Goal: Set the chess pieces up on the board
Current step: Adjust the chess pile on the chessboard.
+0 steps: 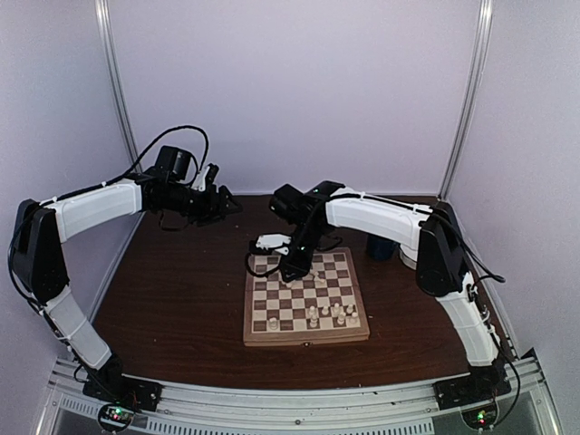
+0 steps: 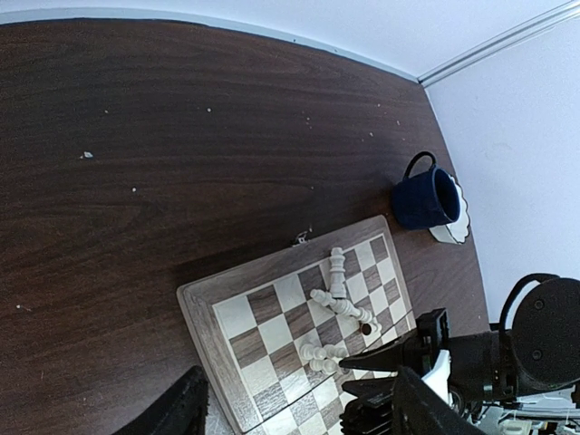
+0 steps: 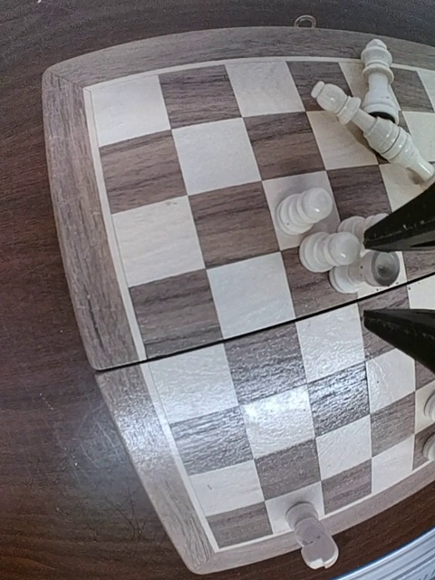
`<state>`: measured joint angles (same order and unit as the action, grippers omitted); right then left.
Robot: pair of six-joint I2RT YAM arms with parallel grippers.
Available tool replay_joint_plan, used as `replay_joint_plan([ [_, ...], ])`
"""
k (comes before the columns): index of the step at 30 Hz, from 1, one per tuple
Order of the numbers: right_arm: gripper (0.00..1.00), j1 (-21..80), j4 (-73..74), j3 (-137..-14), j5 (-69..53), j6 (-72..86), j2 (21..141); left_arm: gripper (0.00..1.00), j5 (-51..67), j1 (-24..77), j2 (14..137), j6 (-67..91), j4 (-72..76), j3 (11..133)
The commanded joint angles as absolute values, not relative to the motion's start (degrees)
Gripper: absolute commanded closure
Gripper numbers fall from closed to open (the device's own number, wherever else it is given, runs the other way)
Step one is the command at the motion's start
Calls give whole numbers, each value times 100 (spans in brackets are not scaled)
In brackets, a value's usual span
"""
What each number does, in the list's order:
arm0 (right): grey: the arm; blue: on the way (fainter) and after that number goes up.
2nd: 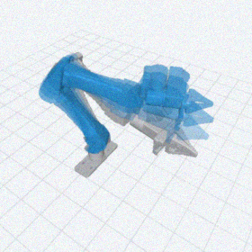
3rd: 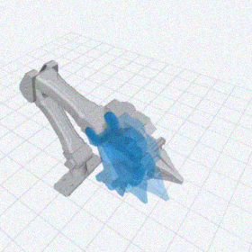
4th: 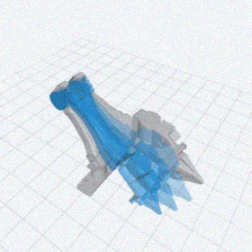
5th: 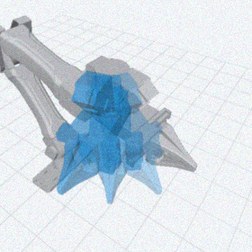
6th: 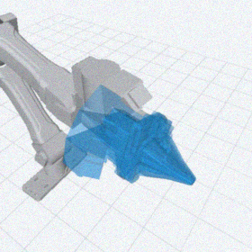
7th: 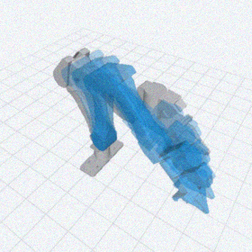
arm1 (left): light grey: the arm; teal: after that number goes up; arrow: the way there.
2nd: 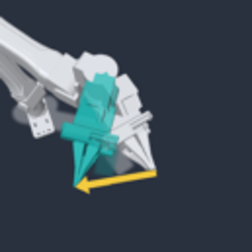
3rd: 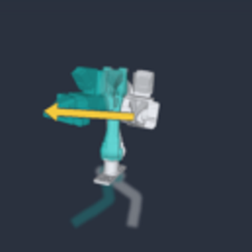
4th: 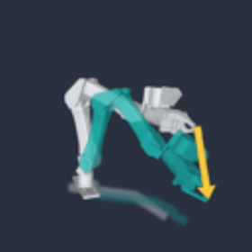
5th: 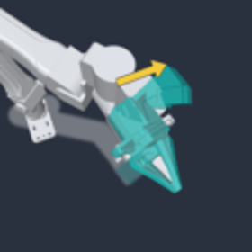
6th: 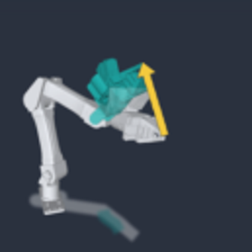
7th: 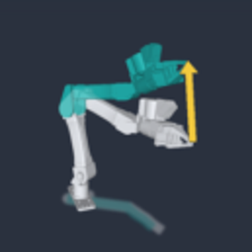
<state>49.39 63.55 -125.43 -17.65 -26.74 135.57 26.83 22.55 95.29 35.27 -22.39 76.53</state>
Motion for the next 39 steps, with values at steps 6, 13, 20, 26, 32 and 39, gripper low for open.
replay_joint_plan([
  [6,71,5071,6408,-12382,-1126,-2760,13516,31,2761,2268,9562,3513,-2162,7831],
  [13,70,5089,6357,-12337,-1166,-2777,13360,31,2763,2268,9559,3506,-2157,7835],
  [20,70,5098,6323,-12328,-1209,-2750,13385,31,2758,2268,9558,3506,-2159,7831],
  [26,71,5106,6334,-12556,-1370,-2537,13553,31,2760,2268,9561,3512,-2162,7831],
  [32,70,5131,6346,-12779,-1421,-2429,13706,31,2769,2268,9547,3507,-2154,7840],
  [39,70,5135,6492,-12837,-1418,-2411,13683,31,2752,2268,9547,3486,-2165,7840],
])
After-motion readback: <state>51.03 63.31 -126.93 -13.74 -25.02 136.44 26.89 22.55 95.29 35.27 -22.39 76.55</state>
